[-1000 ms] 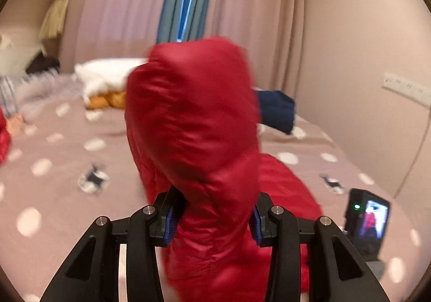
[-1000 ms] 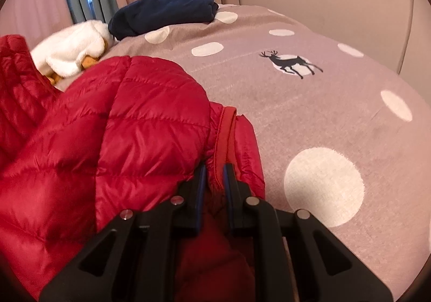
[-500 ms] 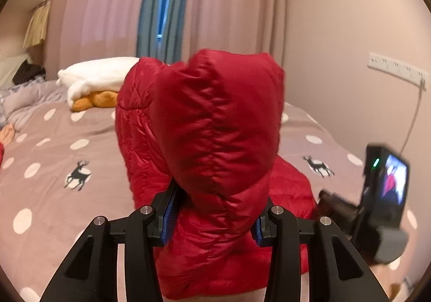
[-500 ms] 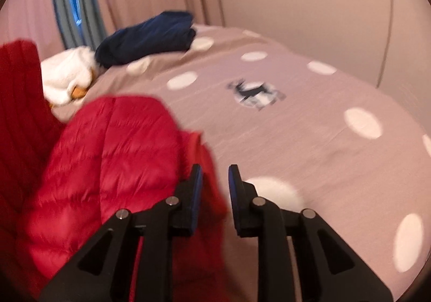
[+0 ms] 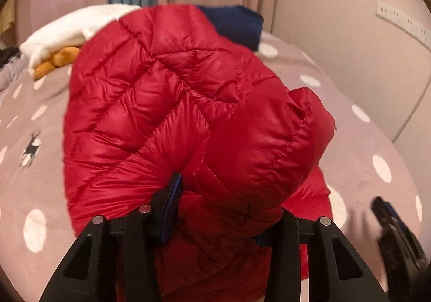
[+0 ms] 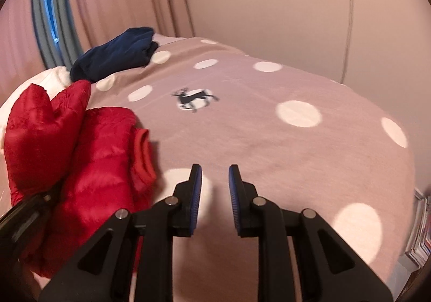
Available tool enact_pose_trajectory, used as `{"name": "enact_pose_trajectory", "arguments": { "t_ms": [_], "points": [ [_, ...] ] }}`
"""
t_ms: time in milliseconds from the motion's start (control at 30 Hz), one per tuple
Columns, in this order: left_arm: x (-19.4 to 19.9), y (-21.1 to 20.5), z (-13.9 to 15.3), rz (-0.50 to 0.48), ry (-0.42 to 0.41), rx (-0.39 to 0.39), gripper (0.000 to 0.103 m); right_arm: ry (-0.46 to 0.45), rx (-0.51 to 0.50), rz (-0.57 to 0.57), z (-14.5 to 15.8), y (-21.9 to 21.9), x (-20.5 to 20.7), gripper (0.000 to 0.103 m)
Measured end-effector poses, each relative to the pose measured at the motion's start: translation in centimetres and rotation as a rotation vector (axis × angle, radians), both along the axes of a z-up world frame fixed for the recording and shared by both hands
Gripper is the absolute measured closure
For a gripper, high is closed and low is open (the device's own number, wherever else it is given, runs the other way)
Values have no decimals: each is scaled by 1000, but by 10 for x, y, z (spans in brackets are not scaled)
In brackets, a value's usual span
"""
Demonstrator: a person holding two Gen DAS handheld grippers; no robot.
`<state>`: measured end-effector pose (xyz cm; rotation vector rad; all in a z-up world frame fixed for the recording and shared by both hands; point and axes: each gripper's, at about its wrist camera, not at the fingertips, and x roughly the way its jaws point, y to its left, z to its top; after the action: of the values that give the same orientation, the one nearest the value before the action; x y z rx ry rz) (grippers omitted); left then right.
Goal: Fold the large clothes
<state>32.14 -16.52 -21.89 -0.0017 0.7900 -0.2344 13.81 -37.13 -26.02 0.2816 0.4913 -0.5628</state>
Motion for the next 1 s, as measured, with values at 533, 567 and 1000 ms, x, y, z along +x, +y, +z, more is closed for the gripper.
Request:
{"name": "enact_pose_trajectory", "arguments": {
  "t_ms": [533,567,1000],
  "points": [
    [-6,-18,-10,-43,5,69,61,-94,16,0,27,8,-59,77],
    [-6,-18,-10,-41,6,69,61,-100,20,7,29,11,-63,76],
    [-82,4,18,-83,-76,39,26,-167,19,51,56,28,-90,44]
  ]
}}
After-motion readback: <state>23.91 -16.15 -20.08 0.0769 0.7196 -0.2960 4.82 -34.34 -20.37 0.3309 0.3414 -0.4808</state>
